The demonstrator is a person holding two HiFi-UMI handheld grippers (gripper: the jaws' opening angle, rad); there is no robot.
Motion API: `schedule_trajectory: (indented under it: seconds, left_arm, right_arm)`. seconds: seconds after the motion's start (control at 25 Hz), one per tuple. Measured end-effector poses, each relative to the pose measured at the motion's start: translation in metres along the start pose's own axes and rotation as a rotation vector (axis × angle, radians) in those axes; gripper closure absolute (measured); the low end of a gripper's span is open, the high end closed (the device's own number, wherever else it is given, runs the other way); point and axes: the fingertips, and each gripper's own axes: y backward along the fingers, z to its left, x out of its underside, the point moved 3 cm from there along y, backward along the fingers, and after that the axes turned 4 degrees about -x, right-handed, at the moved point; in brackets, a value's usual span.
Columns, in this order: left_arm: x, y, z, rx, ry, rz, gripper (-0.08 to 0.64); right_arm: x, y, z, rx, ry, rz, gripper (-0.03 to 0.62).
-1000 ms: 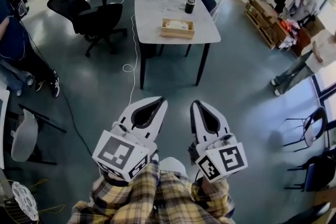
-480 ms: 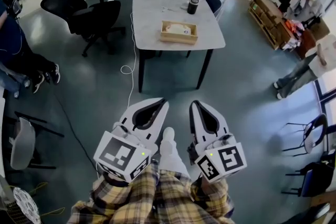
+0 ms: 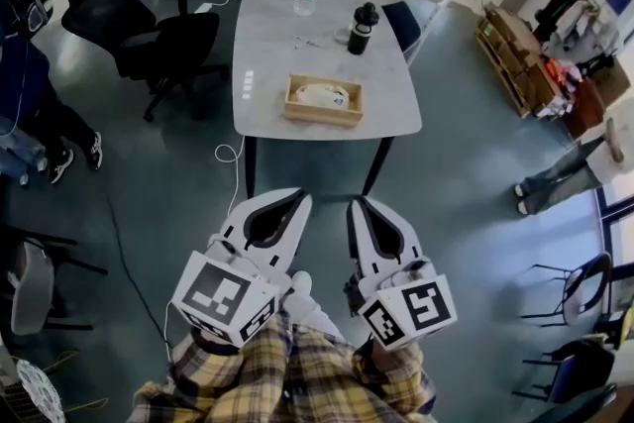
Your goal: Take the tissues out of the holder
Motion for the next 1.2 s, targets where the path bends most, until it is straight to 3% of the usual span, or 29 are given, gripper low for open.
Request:
schedule_trajectory:
  seconds: [0.32,0.72,1.2]
  left_arm:
    - [-0.008,-0.068,0.021,-0.068,0.001,-0.014,0.543]
    - [-0.002,-0.116,0.038,-0.087,0.000,0.034,0.543]
    - [-0.027,-0.195,0.119,-0.083,-0.002,0.007,0.543]
  right_arm:
    - [-0.017,-0.042,-0.062,-0.058,0.005,-0.002,0.581]
    - [-0.015,-0.071,-0.107,-0.069,-0.032,0.014,0.582]
    - [-0.033,-0.175,-0.153,-0.068,-0.008,0.017,0.582]
